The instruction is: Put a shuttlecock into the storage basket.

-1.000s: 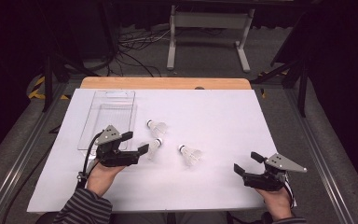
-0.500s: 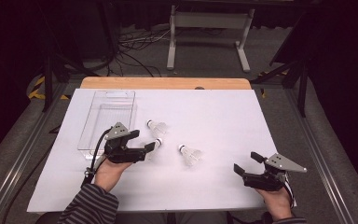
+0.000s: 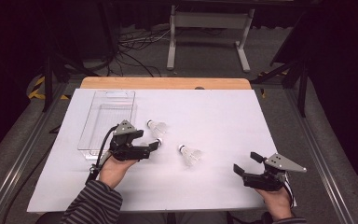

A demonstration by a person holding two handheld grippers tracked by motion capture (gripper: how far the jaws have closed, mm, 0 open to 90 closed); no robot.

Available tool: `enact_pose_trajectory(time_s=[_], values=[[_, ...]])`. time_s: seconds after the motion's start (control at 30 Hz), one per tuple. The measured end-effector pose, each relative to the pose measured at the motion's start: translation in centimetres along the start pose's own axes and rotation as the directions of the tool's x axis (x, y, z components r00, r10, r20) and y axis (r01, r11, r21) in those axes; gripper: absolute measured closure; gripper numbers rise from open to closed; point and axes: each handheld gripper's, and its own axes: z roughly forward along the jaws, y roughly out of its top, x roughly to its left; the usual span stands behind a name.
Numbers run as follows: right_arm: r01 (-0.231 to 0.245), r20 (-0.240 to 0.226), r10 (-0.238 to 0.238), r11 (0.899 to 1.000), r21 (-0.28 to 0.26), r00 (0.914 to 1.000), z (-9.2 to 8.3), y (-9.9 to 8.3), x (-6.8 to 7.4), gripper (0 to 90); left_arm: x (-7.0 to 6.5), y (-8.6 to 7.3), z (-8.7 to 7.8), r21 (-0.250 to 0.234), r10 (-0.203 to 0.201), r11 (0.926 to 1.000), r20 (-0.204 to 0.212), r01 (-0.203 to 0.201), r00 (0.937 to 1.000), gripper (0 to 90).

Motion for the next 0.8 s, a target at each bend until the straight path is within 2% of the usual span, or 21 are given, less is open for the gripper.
enact_pose_trajectory(time_s=[0.23, 0.33, 0.5, 0.8], values=[[0.0, -0.001, 0.0, 1.0, 0.0, 1.0, 0.0, 0.0, 0.0, 12.5, 0.1, 0.4, 0.1, 0.053, -0.027, 0.9983, -0.006, 0.027, 0.9996, 27.1], [0.001, 0.0, -0.001, 1.0, 0.0, 1.0, 0.0, 0.0, 0.0, 12.5, 0.2, 0.6, 0.2, 0.102, -0.015, 0.9946, -0.025, 0.018, 0.9996, 28.8], [0.001, -0.001, -0.001, 1.0, 0.001, 1.0, 0.0, 0.0, 0.0, 12.5, 0.1, 0.9, 0.3, 0.13, -0.01, 0.9914, -0.041, 0.015, 0.9991, 29.4], [0.002, -0.001, -0.002, 1.0, 0.003, 1.0, 0.0, 0.0, 0.0, 12.6, 0.0, 1.7, 1.0, 0.216, 0.015, 0.9764, -0.075, 0.001, 0.9971, 29.0]])
